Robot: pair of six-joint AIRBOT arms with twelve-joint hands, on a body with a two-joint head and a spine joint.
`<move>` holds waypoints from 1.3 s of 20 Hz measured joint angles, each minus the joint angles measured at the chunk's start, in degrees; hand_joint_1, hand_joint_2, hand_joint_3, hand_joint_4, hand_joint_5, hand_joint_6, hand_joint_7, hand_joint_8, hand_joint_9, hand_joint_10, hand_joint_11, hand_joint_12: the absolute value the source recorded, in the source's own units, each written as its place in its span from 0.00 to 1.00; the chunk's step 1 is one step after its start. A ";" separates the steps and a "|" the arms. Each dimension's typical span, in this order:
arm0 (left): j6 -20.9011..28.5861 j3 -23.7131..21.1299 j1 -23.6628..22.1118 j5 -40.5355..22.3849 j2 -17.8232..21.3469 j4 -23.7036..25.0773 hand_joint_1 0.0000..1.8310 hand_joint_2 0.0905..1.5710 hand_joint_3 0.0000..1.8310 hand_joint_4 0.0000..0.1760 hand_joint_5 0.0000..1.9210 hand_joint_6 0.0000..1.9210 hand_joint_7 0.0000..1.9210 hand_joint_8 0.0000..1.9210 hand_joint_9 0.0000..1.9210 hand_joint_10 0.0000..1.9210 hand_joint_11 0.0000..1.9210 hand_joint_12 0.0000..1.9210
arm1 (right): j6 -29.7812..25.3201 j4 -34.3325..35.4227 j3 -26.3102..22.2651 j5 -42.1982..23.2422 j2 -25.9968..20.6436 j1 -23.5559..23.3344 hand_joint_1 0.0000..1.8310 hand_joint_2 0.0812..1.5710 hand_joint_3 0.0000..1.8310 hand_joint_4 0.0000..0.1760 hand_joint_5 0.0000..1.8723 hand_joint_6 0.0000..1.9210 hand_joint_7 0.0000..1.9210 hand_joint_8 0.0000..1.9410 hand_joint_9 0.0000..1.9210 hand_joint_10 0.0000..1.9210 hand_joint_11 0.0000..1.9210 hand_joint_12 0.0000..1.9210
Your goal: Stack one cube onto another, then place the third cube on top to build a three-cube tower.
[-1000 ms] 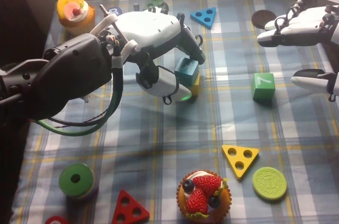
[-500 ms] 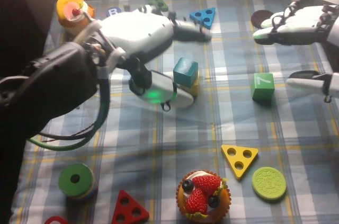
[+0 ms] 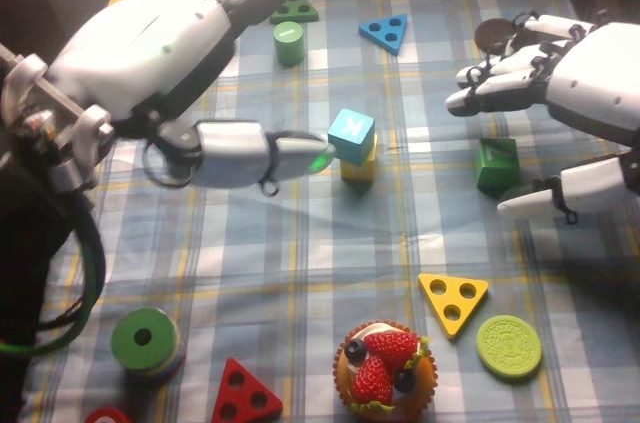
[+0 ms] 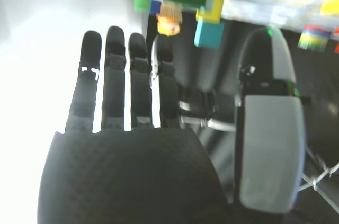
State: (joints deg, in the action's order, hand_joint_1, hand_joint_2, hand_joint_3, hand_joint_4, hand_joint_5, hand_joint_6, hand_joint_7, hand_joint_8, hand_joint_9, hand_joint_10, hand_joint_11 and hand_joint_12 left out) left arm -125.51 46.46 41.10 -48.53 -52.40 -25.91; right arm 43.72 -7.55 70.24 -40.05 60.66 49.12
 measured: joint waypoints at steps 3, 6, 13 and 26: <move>1.01 -1.29 1.40 -3.28 0.98 -0.17 0.41 0.53 0.00 1.00 0.04 0.00 0.10 0.00 0.12 0.00 0.00 0.29 | 0.92 0.70 0.76 1.84 0.94 -0.02 0.45 0.58 0.00 0.00 0.38 0.00 0.26 0.00 0.25 0.01 0.00 0.63; 2.47 -1.66 2.36 -5.22 1.27 0.00 0.42 0.53 0.00 1.00 0.05 0.00 0.11 0.00 0.11 0.00 0.00 0.31 | 0.92 2.64 1.88 2.62 1.03 -0.02 0.53 0.59 0.00 0.00 0.46 0.01 0.32 0.01 0.28 0.01 0.01 0.64; 2.67 -2.29 2.78 -6.21 1.60 -0.72 0.41 0.52 0.00 1.00 0.06 0.00 0.13 0.00 0.13 0.00 0.00 0.34 | 1.01 2.89 2.16 2.80 1.40 -1.27 0.52 0.58 0.00 0.00 0.52 0.01 0.42 0.02 0.38 0.03 0.09 0.64; 2.84 -2.29 3.37 -6.45 1.60 -0.79 0.43 0.53 0.00 1.00 0.06 0.00 0.13 0.00 0.13 0.00 0.00 0.32 | 0.98 1.99 1.75 2.54 1.81 -1.27 0.50 0.54 0.00 0.00 0.43 0.01 0.36 0.01 0.33 0.01 0.07 0.57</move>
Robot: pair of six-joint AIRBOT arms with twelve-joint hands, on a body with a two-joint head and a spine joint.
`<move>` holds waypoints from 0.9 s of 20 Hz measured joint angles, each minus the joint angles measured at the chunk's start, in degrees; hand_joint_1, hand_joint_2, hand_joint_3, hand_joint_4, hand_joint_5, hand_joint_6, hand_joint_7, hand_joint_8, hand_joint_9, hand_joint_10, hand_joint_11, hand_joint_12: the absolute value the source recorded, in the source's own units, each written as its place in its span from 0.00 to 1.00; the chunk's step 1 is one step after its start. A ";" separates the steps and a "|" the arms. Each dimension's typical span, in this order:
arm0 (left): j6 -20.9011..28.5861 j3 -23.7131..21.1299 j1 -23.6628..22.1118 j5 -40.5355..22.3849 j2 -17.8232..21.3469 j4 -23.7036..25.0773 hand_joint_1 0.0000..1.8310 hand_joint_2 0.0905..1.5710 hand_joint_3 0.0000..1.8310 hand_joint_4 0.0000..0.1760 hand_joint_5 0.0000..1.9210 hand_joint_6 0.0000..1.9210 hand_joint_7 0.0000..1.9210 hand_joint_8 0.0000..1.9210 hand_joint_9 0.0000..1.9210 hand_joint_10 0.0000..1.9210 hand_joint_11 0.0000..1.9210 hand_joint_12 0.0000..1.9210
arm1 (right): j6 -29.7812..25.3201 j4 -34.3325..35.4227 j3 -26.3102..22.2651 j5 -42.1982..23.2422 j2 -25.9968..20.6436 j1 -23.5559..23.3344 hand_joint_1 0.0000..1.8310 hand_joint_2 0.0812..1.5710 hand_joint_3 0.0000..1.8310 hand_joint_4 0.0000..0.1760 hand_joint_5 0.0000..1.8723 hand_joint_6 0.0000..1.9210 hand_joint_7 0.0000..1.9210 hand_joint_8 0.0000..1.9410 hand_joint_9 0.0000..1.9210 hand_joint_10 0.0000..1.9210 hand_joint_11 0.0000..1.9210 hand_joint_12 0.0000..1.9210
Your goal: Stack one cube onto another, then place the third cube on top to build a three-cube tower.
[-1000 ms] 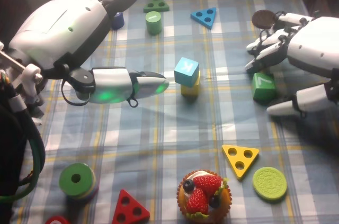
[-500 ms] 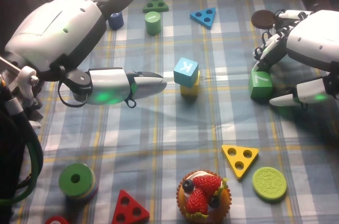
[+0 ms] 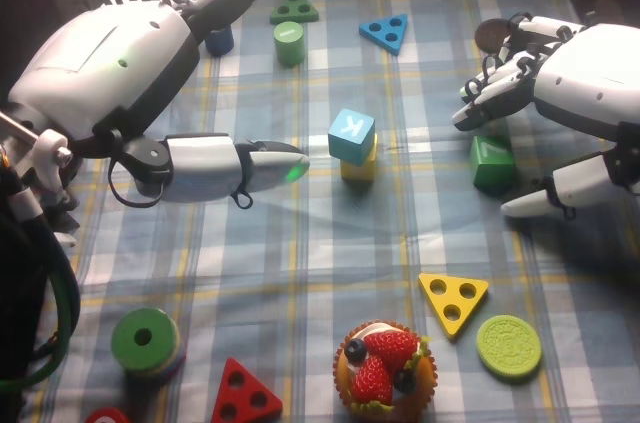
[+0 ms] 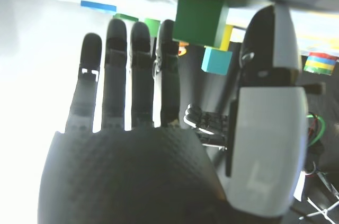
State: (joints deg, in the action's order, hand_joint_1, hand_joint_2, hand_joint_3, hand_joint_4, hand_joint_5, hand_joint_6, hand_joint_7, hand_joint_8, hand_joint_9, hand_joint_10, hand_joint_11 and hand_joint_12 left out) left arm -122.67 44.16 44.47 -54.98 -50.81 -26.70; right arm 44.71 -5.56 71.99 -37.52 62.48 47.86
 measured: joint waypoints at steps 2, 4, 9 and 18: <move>0.00 0.00 0.00 0.00 0.00 0.02 0.43 0.53 0.00 1.00 0.07 0.00 0.13 0.00 0.13 0.00 0.00 0.33 | 0.00 -0.11 0.17 0.11 0.17 -0.48 0.57 0.56 0.00 0.00 0.53 0.01 0.43 0.02 0.39 0.02 0.14 0.52; 0.00 0.00 0.00 0.02 0.00 -0.04 0.42 0.54 0.00 1.00 0.06 0.00 0.13 0.00 0.13 0.00 0.00 0.30 | 0.02 -0.02 0.20 0.07 0.31 -0.94 0.62 0.64 0.00 0.00 0.61 0.35 0.49 0.03 0.46 0.06 0.20 0.59; 0.00 0.00 0.00 0.04 0.00 -0.37 0.40 0.54 0.00 1.00 0.07 0.00 0.13 0.00 0.14 0.00 0.00 0.32 | 0.09 -0.33 0.42 0.28 0.63 -2.32 0.63 0.65 0.00 0.00 0.59 0.42 0.38 0.40 0.29 0.55 0.17 0.77; 0.02 0.26 1.11 1.22 1.44 -1.03 0.42 0.52 0.00 1.00 0.06 0.00 0.12 0.00 0.15 0.00 0.00 0.19 | -13.88 -20.41 4.48 -0.35 2.89 -15.32 0.63 0.67 0.00 0.00 0.56 0.46 0.46 0.07 0.37 0.11 0.11 0.57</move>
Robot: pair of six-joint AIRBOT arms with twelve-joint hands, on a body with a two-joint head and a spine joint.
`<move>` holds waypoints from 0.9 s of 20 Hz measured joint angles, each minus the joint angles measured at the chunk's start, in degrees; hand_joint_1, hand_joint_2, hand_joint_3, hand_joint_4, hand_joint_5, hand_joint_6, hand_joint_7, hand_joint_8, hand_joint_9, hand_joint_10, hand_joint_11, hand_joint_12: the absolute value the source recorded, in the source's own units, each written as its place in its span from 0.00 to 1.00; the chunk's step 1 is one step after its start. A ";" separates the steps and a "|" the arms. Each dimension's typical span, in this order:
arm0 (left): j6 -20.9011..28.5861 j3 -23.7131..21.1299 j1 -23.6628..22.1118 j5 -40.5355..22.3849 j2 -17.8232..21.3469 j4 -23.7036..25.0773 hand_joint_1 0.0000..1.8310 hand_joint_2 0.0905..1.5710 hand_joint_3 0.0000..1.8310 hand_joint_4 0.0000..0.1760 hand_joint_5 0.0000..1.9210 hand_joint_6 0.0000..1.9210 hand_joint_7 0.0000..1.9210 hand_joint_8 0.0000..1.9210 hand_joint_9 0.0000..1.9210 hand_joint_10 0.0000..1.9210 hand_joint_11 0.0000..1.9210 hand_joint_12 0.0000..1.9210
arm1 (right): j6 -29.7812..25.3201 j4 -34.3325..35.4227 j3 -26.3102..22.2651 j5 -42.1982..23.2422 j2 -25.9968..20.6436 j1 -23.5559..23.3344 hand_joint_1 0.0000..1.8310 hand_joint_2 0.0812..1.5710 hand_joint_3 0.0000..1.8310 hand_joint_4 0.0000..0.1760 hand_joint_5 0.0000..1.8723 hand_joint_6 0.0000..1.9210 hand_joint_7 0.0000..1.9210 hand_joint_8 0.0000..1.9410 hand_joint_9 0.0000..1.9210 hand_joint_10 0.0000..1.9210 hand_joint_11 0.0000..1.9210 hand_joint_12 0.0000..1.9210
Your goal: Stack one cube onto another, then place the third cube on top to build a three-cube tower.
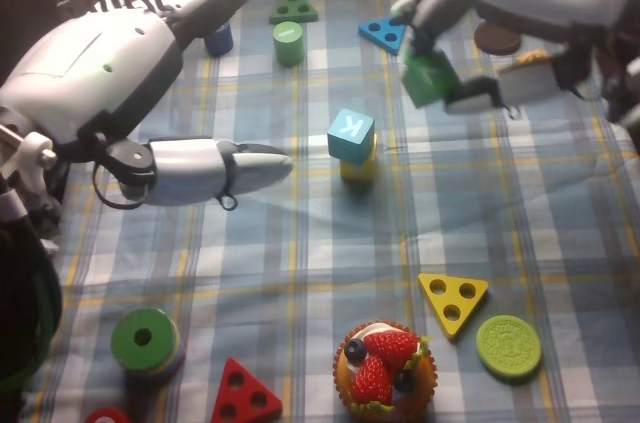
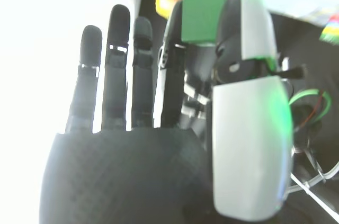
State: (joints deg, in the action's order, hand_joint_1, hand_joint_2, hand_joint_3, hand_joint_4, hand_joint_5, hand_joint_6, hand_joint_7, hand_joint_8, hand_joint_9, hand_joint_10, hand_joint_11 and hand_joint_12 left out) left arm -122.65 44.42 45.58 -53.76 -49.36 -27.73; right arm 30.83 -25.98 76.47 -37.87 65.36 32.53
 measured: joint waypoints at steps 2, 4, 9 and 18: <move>0.02 0.11 0.02 0.52 0.26 -0.26 0.43 0.52 0.00 1.00 0.07 0.00 0.13 0.00 0.16 0.00 0.00 0.20 | -3.08 -4.24 0.90 -0.55 1.60 -1.68 0.64 0.66 0.00 0.00 0.57 0.43 0.49 0.05 0.40 0.10 0.13 0.61; 0.02 0.11 0.02 0.90 0.26 -0.11 0.41 0.52 0.00 1.00 0.08 0.00 0.12 0.00 0.17 0.00 0.00 0.24 | -6.19 -7.61 2.21 -0.85 3.34 -2.36 0.65 0.65 0.00 0.00 0.60 0.38 0.51 0.03 0.42 0.07 0.15 0.58; 0.13 0.63 0.00 1.84 0.31 -0.15 0.44 0.51 0.00 1.00 0.08 0.00 0.12 0.00 0.15 0.00 0.00 0.27 | -8.28 -11.19 2.99 -0.31 4.66 -3.26 0.65 0.64 0.00 0.00 0.62 0.35 0.49 0.01 0.39 0.05 0.07 0.63; 0.13 1.18 0.00 2.58 0.28 -0.83 0.43 0.53 0.00 0.99 0.12 0.00 0.11 0.00 0.14 0.00 0.00 0.11 | -9.01 -14.21 2.99 0.09 6.23 -3.82 0.65 0.65 0.00 0.00 0.60 0.39 0.48 0.00 0.38 0.02 0.06 0.60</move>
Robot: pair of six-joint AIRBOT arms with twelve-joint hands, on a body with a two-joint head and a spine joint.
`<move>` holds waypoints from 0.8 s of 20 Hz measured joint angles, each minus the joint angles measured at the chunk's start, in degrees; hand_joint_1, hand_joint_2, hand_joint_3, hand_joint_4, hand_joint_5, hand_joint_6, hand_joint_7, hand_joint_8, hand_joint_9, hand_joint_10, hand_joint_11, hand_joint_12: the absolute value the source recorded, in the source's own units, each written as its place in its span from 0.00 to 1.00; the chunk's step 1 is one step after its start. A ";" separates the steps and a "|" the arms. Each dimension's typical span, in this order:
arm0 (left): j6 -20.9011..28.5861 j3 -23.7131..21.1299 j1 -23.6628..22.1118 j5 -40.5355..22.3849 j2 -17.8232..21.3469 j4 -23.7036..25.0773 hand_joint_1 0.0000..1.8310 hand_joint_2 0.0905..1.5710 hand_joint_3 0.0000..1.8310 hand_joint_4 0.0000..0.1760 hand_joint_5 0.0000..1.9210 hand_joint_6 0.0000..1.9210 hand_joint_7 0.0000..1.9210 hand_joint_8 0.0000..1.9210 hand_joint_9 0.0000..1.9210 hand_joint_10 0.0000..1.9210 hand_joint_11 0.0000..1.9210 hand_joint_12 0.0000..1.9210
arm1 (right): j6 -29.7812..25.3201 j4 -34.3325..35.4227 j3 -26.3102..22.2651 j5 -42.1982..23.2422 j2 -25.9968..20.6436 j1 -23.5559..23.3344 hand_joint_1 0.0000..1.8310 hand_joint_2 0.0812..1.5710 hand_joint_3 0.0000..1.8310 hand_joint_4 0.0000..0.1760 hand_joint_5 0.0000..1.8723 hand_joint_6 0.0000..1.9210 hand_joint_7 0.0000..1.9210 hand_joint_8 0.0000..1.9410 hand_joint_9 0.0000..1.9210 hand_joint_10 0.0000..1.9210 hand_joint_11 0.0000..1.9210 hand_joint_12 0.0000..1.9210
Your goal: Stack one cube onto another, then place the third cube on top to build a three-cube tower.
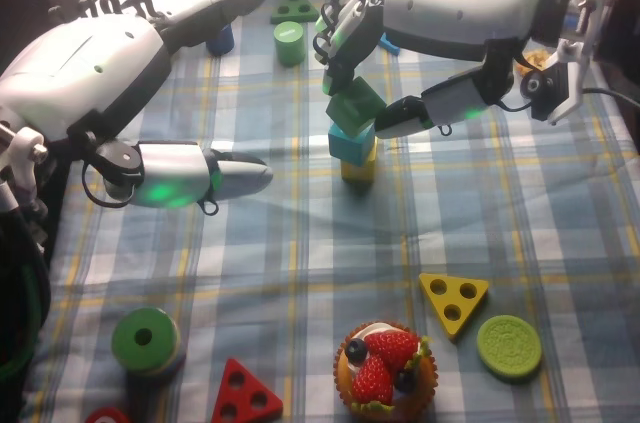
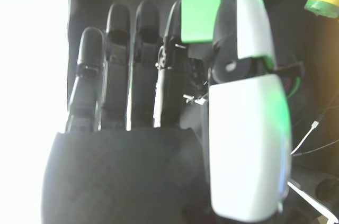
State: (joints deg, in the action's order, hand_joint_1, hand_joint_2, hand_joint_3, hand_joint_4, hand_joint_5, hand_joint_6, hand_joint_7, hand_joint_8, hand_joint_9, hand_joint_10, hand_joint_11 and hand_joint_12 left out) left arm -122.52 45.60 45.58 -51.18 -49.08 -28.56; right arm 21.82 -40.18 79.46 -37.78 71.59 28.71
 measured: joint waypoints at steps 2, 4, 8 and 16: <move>0.00 0.00 0.00 0.13 0.00 0.00 0.45 0.52 0.00 0.99 0.11 0.00 0.10 0.00 0.14 0.00 0.00 0.14 | 0.00 0.02 0.11 0.24 -0.02 -0.02 0.65 0.64 0.00 0.00 0.61 0.37 0.48 0.00 0.39 0.02 0.06 0.64; -0.02 0.04 0.00 0.15 0.00 0.04 0.45 0.52 0.00 1.00 0.11 0.00 0.10 0.00 0.13 0.00 0.00 0.14 | 0.00 -0.13 0.13 0.66 -0.02 0.00 0.65 0.65 0.00 0.00 0.61 0.38 0.47 0.00 0.37 0.01 0.04 0.62; 0.00 0.04 0.00 0.15 0.00 0.00 0.45 0.52 0.00 1.00 0.10 0.00 0.10 0.00 0.13 0.00 0.00 0.11 | 0.00 -0.13 0.48 0.83 0.04 0.00 0.65 0.64 0.00 0.00 0.61 0.37 0.48 0.01 0.40 0.02 0.07 0.65; 0.00 0.11 -0.17 0.17 -0.07 0.11 0.43 0.52 0.00 1.00 0.11 0.00 0.10 0.00 0.13 0.00 0.00 0.10 | 0.00 -0.15 0.83 1.36 0.59 0.00 0.60 0.65 0.00 0.30 0.59 0.40 0.43 0.00 0.38 0.03 0.09 0.63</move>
State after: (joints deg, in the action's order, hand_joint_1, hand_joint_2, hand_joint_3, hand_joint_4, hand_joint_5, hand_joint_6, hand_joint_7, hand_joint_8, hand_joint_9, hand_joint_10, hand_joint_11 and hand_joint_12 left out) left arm -122.52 45.71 45.41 -51.00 -49.15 -28.45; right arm 21.82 -40.34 80.29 -36.42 72.18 28.71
